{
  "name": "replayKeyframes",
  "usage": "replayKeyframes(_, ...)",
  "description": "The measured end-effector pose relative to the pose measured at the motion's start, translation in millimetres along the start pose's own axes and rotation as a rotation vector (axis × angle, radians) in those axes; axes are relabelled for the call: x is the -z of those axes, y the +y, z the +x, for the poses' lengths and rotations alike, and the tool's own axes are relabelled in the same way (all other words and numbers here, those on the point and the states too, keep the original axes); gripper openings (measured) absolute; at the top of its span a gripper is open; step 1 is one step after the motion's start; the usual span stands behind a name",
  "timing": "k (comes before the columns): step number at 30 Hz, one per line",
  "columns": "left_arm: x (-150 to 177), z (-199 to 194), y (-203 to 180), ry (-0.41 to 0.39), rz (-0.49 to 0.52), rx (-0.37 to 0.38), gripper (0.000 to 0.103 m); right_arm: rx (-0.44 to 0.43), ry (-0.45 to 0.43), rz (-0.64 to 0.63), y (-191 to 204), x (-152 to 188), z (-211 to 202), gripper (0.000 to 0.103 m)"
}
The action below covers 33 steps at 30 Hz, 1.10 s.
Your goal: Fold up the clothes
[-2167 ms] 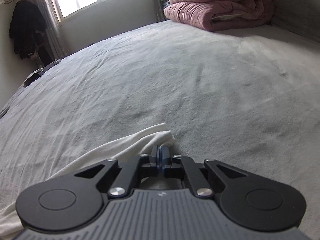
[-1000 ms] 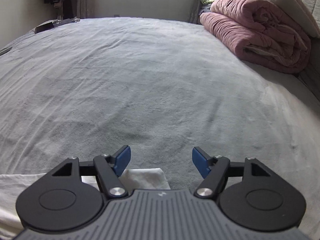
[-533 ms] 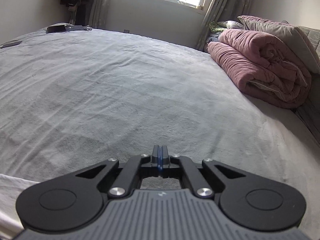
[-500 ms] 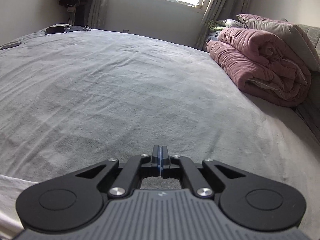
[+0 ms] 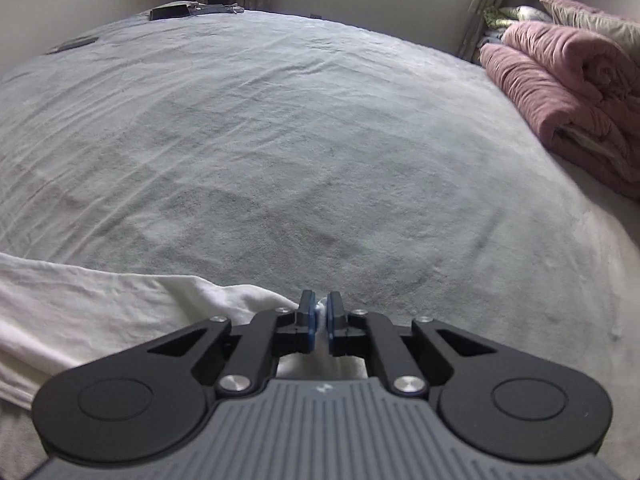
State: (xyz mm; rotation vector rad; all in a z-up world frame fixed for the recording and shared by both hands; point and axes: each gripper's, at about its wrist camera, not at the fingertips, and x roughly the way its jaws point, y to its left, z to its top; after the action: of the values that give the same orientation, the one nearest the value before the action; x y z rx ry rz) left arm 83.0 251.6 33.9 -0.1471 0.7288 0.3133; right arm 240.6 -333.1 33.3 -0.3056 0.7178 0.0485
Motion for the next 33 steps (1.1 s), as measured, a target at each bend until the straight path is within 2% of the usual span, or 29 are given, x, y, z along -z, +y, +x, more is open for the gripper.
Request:
replayKeyframes(3,-2.4,-5.5,3.2,-0.038,-0.023,0.006,0.013,0.112,-0.130,0.015,0.3,-2.0,-15.4,0.005)
replayKeyframes(5,-2.2,-3.6,2.3,-0.029,-0.023,0.006,0.013,0.164,-0.170,0.004,4.4,-1.6,-16.2,0.005)
replayKeyframes(9,-1.7,-1.5,0.8,-0.024,-0.020,-0.006,0.013,0.219,-0.138,-0.024,15.6,0.0,1.3,0.005)
replayKeyframes(13,-0.1,-0.5,0.0,-0.021,-0.020,-0.018,0.013,0.226,-0.068,-0.040,28.5,-1.3,21.8,0.006)
replayKeyframes(16,-0.5,-1.2,1.2,-0.029,-0.030,-0.025,0.013,0.232,-0.069,-0.019,29.6,-0.7,21.2,0.007)
replayKeyframes(20,-1.8,-4.4,3.2,-0.051,-0.052,-0.022,0.013,0.190,-0.176,0.080,13.7,-2.4,1.5,0.007)
replayKeyframes(25,0.0,-3.5,0.0,-0.054,-0.048,-0.035,0.013,0.196,-0.245,0.077,17.5,-4.5,-3.5,0.007)
replayKeyframes(28,0.3,-4.0,-0.7,-0.058,-0.051,-0.043,0.013,0.191,-0.167,0.053,28.6,-4.8,12.6,0.009)
replayKeyframes(29,0.4,-3.3,0.1,-0.052,-0.055,-0.044,0.013,0.197,-0.101,0.014,33.3,-3.6,21.6,0.009)
replayKeyframes(30,0.6,-2.6,1.0,-0.047,-0.060,-0.046,0.013,0.211,-0.074,-0.002,33.9,-1.4,24.8,0.010)
replayKeyframes(33,0.8,-1.1,3.9,-0.031,-0.076,-0.042,0.013,0.191,-0.115,0.202,1.8,7.7,10.0,0.042)
